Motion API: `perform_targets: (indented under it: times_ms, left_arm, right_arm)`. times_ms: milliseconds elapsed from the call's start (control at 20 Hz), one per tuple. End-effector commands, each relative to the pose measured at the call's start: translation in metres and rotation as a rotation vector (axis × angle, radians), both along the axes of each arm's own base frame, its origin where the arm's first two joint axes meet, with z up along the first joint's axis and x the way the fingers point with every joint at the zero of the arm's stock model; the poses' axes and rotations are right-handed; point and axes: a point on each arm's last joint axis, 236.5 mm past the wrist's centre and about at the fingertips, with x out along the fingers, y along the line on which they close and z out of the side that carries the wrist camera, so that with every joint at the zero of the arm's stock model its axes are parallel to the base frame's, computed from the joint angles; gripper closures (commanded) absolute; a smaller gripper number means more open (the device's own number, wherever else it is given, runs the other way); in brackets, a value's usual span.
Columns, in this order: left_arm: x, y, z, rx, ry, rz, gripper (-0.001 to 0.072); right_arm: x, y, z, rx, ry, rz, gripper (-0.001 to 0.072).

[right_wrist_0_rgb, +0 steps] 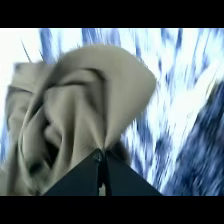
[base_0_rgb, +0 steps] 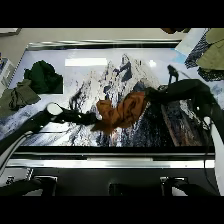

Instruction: Fold the clothes and pants, and hang the long-sleeved shirts on hangers.

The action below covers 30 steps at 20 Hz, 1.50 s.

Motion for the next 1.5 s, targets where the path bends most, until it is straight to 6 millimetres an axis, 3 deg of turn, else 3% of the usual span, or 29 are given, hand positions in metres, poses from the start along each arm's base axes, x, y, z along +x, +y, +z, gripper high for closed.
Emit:
perform_targets:
  times_ms: [0, 150, 250, 400, 500, 600, 700, 750, 850, 950, 1200, 1350, 1450]
  left_arm:
    - [0.052, 0.062, 0.107, 0.096, -0.299, 0.119, 0.0694]
    - [0.061, 0.101, 0.22, 0.093, -0.534, 0.237, 0.0693]
    - [0.047, 0.109, 0.293, 0.033, -0.67, 0.291, 0.0692]
    - [0.012, 0.113, 0.373, -0.024, -0.846, 0.303, 0.0692]
    - [-0.012, 0.117, 0.405, -0.049, -0.925, 0.31, 0.0691]
    - [-0.034, 0.12, 0.425, -0.068, -0.977, 0.315, 0.0691]
    - [-0.046, 0.122, 0.435, -0.09, -0.99, 0.327, 0.0691]
    - [-0.048, 0.122, 0.435, -0.094, -0.985, 0.33, 0.0691]
    - [-0.038, 0.123, 0.416, -0.042, -0.94, 0.317, 0.0691]
    - [-0.015, 0.124, 0.373, 0.039, -0.824, 0.3, 0.0691]
    - [0.055, 0.118, 0.214, 0.176, -0.441, 0.25, 0.0691]
    - [0.085, 0.114, 0.11, 0.236, -0.212, 0.219, 0.069]
    - [0.102, 0.113, 0.056, 0.261, -0.12, 0.22, 0.069]
  right_arm:
    - [0.011, -0.03, 0.104, -0.087, -0.369, -0.085, 0.068]
    - [-0.018, -0.041, 0.202, -0.078, -0.648, -0.142, 0.068]
    - [-0.049, -0.044, 0.249, -0.057, -0.769, -0.157, 0.0679]
    - [-0.106, -0.045, 0.308, -0.031, -0.917, -0.161, 0.0679]
    - [-0.142, -0.046, 0.34, -0.021, -1.002, -0.159, 0.0679]
    - [-0.169, -0.047, 0.365, -0.004, -1.066, -0.164, 0.0679]
    - [-0.179, -0.048, 0.376, 0.027, -1.084, -0.177, 0.0679]
    - [-0.176, -0.047, 0.373, 0.054, -1.057, -0.188, 0.0679]
    - [-0.153, -0.041, 0.341, 0.07, -0.915, -0.18, 0.0679]
    - [-0.117, -0.032, 0.279, 0.083, -0.658, -0.171, 0.0679]
    - [-0.045, 0.004, 0.091, 0.127, 0.022, -0.13, 0.0679]
    - [0.009, 0.011, 0.002, 0.149, 0.169, -0.17, 0.0679]
    - [0.046, 0.005, -0.039, 0.163, 0.16, -0.244, 0.0678]
